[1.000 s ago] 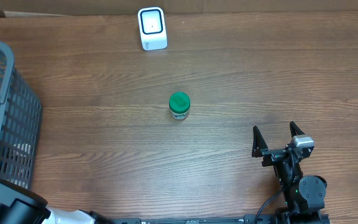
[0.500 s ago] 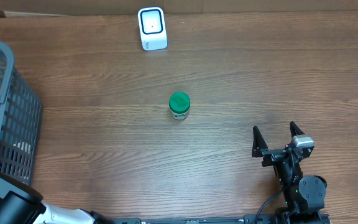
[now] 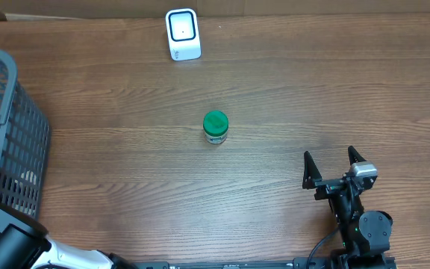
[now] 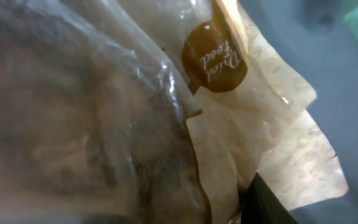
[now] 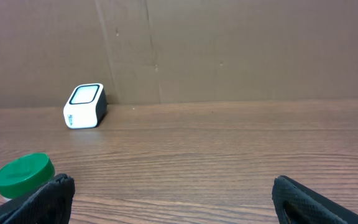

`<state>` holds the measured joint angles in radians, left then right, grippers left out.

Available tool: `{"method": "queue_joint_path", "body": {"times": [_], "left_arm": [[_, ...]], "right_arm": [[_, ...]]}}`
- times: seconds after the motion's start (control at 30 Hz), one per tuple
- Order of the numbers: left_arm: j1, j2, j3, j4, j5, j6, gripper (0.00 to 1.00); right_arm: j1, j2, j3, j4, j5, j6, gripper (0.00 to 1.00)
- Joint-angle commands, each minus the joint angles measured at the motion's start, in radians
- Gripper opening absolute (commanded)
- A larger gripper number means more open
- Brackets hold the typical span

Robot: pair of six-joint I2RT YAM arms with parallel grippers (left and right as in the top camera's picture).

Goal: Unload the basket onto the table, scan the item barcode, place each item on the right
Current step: 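Carry the bread bag past the scanner and drop it beside the jar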

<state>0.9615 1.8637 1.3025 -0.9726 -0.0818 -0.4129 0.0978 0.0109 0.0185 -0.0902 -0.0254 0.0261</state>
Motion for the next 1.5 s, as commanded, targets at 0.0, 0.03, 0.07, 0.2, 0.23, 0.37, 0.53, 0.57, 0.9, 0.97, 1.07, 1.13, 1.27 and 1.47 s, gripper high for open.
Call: {"method": "queue_joint_path", "body": {"times": [0.0,0.03,0.07,0.2,0.23,0.37,0.53,0.57,0.9,0.97,1.07,1.13,1.27,1.47], "left_arm": [[-0.003,0.015,0.171,-0.111,-0.012,-0.026,0.04],[-0.003,0.012,0.211,-0.137,0.004,-0.026,0.04],[-0.003,0.006,0.264,-0.172,0.026,-0.026,0.04],[-0.006,-0.029,0.486,-0.291,0.122,-0.029,0.04],[-0.009,-0.038,0.526,-0.308,0.147,-0.029,0.04],[-0.037,-0.089,0.706,-0.368,0.249,-0.029,0.04],[-0.124,-0.177,0.889,-0.421,0.340,-0.028,0.04],[-0.150,-0.195,0.914,-0.429,0.345,-0.024,0.04],[-0.686,-0.350,0.955,-0.541,0.333,0.088,0.10],[-0.856,-0.332,0.914,-0.595,0.319,0.124,0.10],[-0.992,-0.314,0.819,-0.610,0.307,0.187,0.10],[-1.059,-0.301,0.737,-0.604,0.298,0.222,0.10],[-1.180,-0.262,0.501,-0.526,0.245,0.223,0.10],[-1.256,-0.188,0.210,-0.308,0.236,0.222,0.11]], "right_arm": [[-0.005,-0.008,-0.010,0.006,0.006,-0.001,1.00],[-0.005,-0.008,-0.010,0.006,0.006,-0.001,1.00],[-0.005,-0.008,-0.010,0.006,0.006,-0.001,1.00],[-0.005,-0.008,-0.010,0.006,0.006,-0.001,1.00],[-0.005,-0.008,-0.010,0.006,0.006,-0.001,1.00],[-0.005,-0.008,-0.010,0.006,0.006,-0.001,1.00],[-0.005,-0.008,-0.010,0.006,0.006,-0.001,1.00],[-0.005,-0.008,-0.010,0.006,0.006,-0.001,1.00],[-0.005,-0.008,-0.010,0.006,0.006,-0.001,1.00],[-0.005,-0.008,-0.010,0.006,0.006,-0.001,1.00],[-0.005,-0.008,-0.010,0.006,0.006,-0.001,1.00],[-0.005,-0.008,-0.010,0.006,0.006,-0.001,1.00],[-0.005,-0.008,-0.010,0.006,0.006,-0.001,1.00],[-0.005,-0.008,-0.010,0.006,0.006,-0.001,1.00]]}}
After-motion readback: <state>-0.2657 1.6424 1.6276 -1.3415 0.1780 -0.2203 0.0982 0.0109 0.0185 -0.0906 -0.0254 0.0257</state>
